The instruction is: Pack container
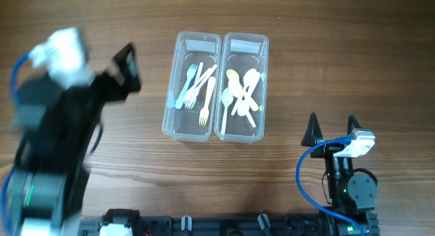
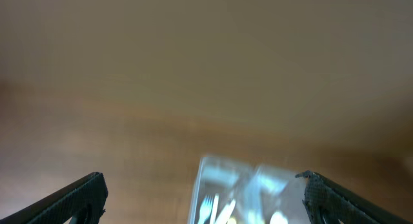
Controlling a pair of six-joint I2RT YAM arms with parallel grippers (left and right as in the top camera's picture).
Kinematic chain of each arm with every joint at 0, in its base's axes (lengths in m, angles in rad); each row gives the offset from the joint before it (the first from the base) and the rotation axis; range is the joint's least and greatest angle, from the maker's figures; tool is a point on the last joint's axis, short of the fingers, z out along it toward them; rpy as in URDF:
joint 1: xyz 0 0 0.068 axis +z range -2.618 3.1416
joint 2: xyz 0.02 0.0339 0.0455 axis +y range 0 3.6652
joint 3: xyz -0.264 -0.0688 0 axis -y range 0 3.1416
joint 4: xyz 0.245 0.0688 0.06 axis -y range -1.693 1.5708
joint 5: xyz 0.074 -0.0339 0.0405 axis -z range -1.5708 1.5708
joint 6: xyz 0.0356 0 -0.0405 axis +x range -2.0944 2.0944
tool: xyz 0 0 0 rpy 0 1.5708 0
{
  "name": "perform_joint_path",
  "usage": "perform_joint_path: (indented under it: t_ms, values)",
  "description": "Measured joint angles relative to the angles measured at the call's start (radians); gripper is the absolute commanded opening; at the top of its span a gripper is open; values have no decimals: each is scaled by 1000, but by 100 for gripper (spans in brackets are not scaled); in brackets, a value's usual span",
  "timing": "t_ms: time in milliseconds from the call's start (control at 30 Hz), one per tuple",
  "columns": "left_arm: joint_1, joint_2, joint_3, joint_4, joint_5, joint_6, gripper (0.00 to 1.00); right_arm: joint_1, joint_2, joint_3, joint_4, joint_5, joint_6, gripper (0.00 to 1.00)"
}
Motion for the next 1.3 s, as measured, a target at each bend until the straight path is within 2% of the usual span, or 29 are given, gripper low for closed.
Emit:
perform_joint_path:
  t_ms: [133, 300, 533, 667, 867, 1167, 1300]
  values:
    - [0, -229, 5, -4, -53, 1, 100, 0, 0, 0, 0, 0, 0, 100]
    - [0, -410, 6, -22, -85, 2, 100, 0, 0, 0, 0, 0, 0, 100]
    - [37, -541, 5, -223, -116, 6, 100, 0, 0, 0, 0, 0, 0, 100]
    - [72, -579, -34, -231, -131, 7, 100, 0, 0, 0, 0, 0, 0, 100]
    - [84, -637, -255, -86, -129, 8, 100, 0, 0, 0, 0, 0, 0, 100]
    - [84, -710, -711, 215, -114, 8, 100, 0, 0, 0, 0, 0, 0, 100]
    - [84, -768, -839, 298, -106, 7, 100, 0, 0, 0, 0, 0, 0, 100]
